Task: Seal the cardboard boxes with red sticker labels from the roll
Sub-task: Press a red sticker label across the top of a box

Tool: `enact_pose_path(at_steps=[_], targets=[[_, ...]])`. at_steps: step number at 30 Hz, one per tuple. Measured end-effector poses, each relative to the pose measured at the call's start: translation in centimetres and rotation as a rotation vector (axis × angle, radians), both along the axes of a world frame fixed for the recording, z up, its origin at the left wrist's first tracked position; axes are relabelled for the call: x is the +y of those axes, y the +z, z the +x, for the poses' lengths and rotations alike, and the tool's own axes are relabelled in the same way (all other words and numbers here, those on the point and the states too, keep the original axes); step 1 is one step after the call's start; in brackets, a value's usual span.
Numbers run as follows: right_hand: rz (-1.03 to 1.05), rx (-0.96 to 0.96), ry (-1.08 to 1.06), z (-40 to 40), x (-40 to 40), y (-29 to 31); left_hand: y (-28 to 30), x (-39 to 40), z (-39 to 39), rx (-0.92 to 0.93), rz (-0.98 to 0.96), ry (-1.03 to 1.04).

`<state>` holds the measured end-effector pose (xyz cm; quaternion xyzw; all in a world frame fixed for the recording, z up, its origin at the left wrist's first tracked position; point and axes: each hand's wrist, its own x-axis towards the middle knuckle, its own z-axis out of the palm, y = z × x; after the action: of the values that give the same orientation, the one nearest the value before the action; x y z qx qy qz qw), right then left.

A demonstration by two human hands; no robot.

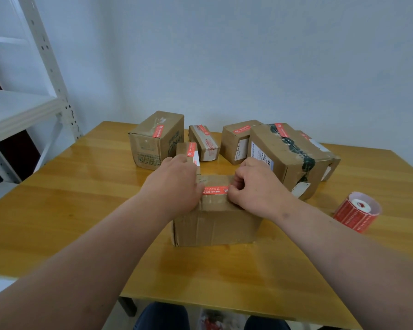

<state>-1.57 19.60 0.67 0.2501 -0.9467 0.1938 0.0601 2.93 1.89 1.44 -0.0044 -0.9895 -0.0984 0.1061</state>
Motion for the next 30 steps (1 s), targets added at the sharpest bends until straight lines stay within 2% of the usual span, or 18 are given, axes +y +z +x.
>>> enact_pose_path(at_steps=[4, 6, 10, 12, 17, 21, 27, 30], targets=[[-0.048, -0.021, -0.117, 0.1, -0.4, 0.4, -0.6, -1.1, -0.4, -0.009, 0.216, 0.048], [-0.097, -0.097, -0.208, -0.2, -0.3, 0.5, -0.9, -1.3, -0.5, -0.014, 0.308, 0.051], [-0.478, -0.629, -0.277, 0.0, 0.1, 0.5, -1.2, -1.5, -0.7, -0.031, 0.406, 0.043], [-0.557, -0.742, -0.291, 0.1, 0.0, 0.4, -1.2, -1.8, -0.7, -0.046, 0.469, 0.046], [-0.568, -0.771, -0.297, 0.1, -0.5, 0.4, -1.0, -1.9, -0.5, -0.084, 0.552, 0.046], [-0.452, -0.71, -0.263, 0.1, -0.6, 0.1, -1.0, -1.3, -0.1, -0.131, 0.433, 0.062], [-0.548, -0.819, -0.28, -0.3, 0.0, 0.4, -0.5, -2.0, 0.2, -0.249, 0.896, 0.064], [-0.524, -0.81, -0.274, -0.1, -0.2, 0.5, -0.5, -2.0, 0.2, -0.268, 0.962, 0.062]])
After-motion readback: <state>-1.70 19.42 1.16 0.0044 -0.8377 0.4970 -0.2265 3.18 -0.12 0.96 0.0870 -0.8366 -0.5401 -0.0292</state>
